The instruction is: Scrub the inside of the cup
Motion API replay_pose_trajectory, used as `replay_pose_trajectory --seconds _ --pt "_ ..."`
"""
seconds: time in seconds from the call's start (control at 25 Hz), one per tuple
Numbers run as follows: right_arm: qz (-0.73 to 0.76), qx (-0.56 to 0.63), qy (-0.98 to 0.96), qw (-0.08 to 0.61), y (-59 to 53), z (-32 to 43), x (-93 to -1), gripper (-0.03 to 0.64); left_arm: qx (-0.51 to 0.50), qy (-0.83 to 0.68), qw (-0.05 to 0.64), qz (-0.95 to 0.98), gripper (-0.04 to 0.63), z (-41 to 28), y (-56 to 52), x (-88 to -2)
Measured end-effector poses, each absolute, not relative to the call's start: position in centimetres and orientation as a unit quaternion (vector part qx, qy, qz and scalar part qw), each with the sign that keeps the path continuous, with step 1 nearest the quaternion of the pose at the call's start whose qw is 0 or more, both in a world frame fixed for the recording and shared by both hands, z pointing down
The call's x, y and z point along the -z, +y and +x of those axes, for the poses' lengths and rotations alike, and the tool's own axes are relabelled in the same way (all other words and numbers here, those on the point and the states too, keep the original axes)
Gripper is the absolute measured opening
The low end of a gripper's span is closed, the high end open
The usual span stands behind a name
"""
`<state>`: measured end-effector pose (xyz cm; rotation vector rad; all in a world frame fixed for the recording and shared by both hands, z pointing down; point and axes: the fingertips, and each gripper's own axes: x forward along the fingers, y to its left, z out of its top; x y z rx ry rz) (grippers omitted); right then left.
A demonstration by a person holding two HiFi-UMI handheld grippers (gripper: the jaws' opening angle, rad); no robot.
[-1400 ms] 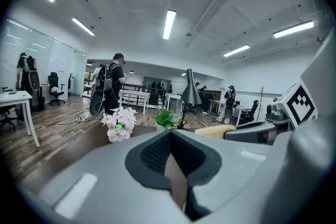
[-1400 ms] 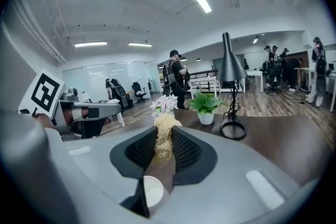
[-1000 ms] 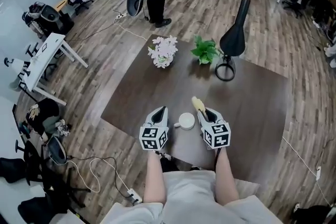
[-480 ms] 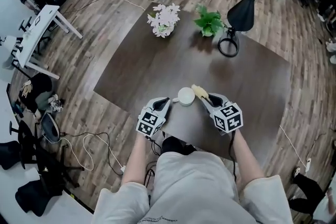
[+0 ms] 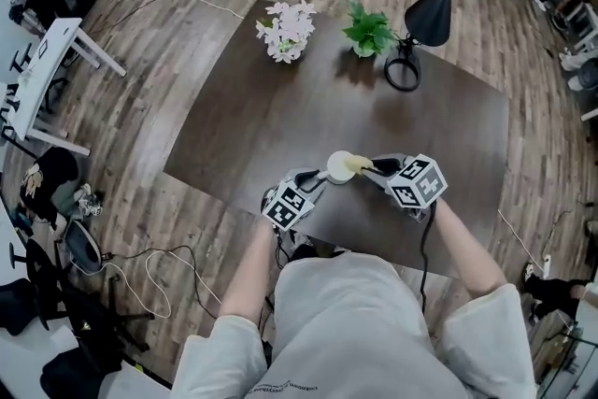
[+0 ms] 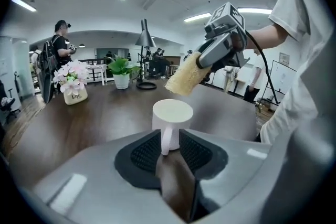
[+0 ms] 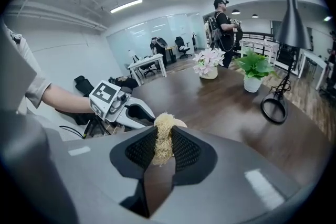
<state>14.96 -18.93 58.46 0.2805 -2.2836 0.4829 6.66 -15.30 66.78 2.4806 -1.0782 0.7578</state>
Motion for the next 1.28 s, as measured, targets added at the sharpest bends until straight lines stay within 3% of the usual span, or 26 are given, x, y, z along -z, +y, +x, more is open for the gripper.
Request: replay_pose_trajectory --seconds 0.36,0.48,0.56,1.28 --pt "0.100 -0.149 -0.865 0.469 -18.1 11.9 -60.1 0.100 -0.279 -0.340 0.143 0.887 0.118 6.9 -15.9 -68.7" --pt "0.097 -0.156 -0.851 0.492 -17.4 11.7 -61.1 0.100 -0.278 -0.345 0.132 0.887 0.051 7.1 -16.1 -68.9" --pt "0.104 -0.162 -0.843 0.502 -17.2 11.5 -61.6 0.100 -0.279 -0.341 0.123 0.889 0.043 7.4 -16.0 -68.9" --pt "0.072 -0.181 -0.775 0.601 -15.8 11.9 -65.2 0.098 -0.270 -0.298 0.126 0.907 0.040 9.2 -12.8 -68.4"
